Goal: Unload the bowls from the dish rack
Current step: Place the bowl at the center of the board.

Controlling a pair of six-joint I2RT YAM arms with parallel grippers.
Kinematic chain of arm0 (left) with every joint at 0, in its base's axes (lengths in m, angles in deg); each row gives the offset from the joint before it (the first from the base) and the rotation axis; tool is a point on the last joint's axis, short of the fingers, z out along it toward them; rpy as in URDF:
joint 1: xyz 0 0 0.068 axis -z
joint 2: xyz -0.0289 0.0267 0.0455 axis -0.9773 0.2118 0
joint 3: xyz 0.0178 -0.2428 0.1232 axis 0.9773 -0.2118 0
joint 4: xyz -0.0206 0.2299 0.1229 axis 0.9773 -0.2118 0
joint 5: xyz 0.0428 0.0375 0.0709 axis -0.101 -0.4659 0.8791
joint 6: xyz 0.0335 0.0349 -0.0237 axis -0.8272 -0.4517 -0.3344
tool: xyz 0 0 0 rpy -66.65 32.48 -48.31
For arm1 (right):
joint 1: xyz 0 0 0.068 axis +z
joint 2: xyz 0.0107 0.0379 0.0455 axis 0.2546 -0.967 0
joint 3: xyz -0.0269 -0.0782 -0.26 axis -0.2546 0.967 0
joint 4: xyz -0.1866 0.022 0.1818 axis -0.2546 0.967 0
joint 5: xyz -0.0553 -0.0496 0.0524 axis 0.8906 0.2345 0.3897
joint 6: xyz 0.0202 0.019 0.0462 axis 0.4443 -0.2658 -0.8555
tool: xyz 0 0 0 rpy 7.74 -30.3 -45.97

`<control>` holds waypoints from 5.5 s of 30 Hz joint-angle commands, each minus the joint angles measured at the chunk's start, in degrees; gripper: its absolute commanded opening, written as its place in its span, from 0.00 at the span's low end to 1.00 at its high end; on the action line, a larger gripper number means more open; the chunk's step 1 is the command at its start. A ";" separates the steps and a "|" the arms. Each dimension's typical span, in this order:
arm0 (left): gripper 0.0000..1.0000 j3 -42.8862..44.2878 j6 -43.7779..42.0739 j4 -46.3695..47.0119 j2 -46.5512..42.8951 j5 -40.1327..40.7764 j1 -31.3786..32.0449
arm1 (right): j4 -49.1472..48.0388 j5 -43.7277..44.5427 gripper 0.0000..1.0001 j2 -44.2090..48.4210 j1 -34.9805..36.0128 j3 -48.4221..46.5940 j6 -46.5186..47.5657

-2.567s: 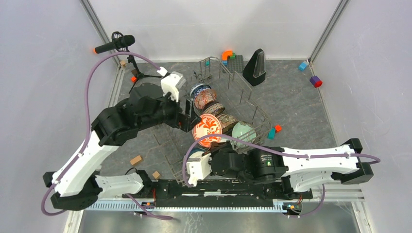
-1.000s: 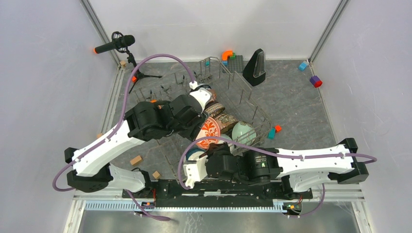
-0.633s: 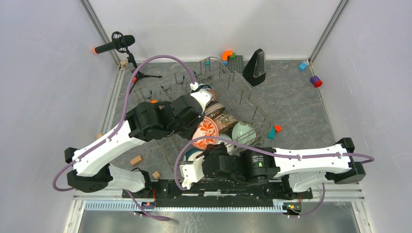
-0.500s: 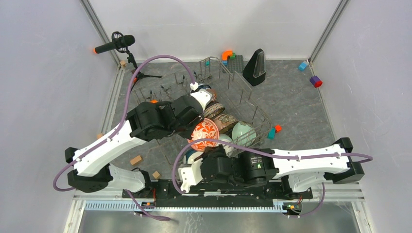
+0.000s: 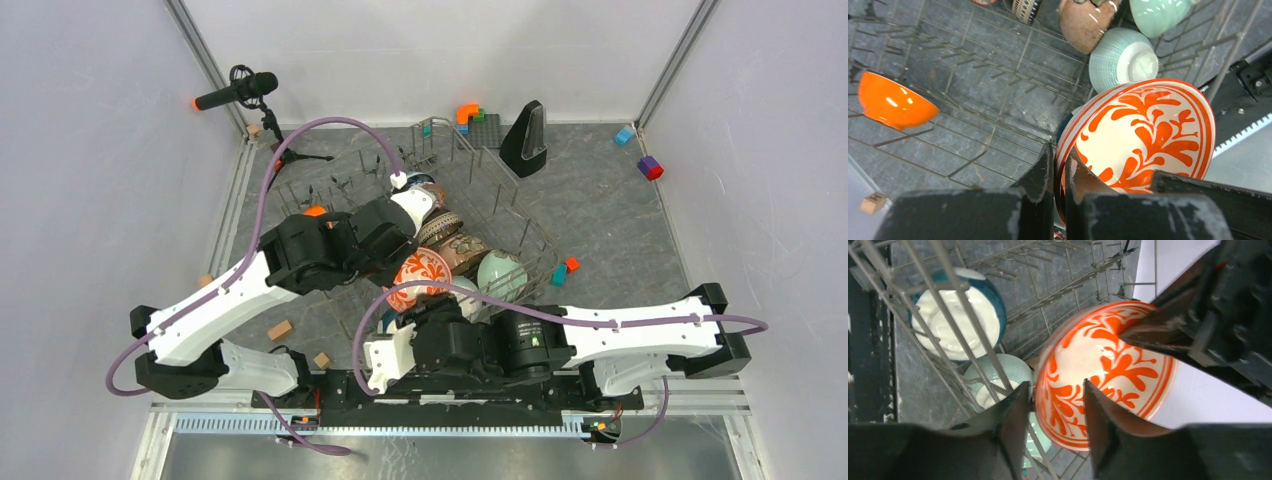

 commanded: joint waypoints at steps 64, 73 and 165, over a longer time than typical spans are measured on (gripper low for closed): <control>0.02 -17.12 45.36 9.88 -17.16 22.78 -0.21 | -20.34 -23.09 0.45 0.24 -33.60 -3.08 -49.70; 0.02 -17.87 45.45 10.75 -17.73 23.11 -0.24 | -18.02 -23.09 0.36 -1.90 -33.70 -4.48 -48.17; 1.00 -49.27 17.56 26.45 -56.25 42.26 -0.14 | -46.02 -28.43 0.00 -34.30 -107.74 3.16 -60.67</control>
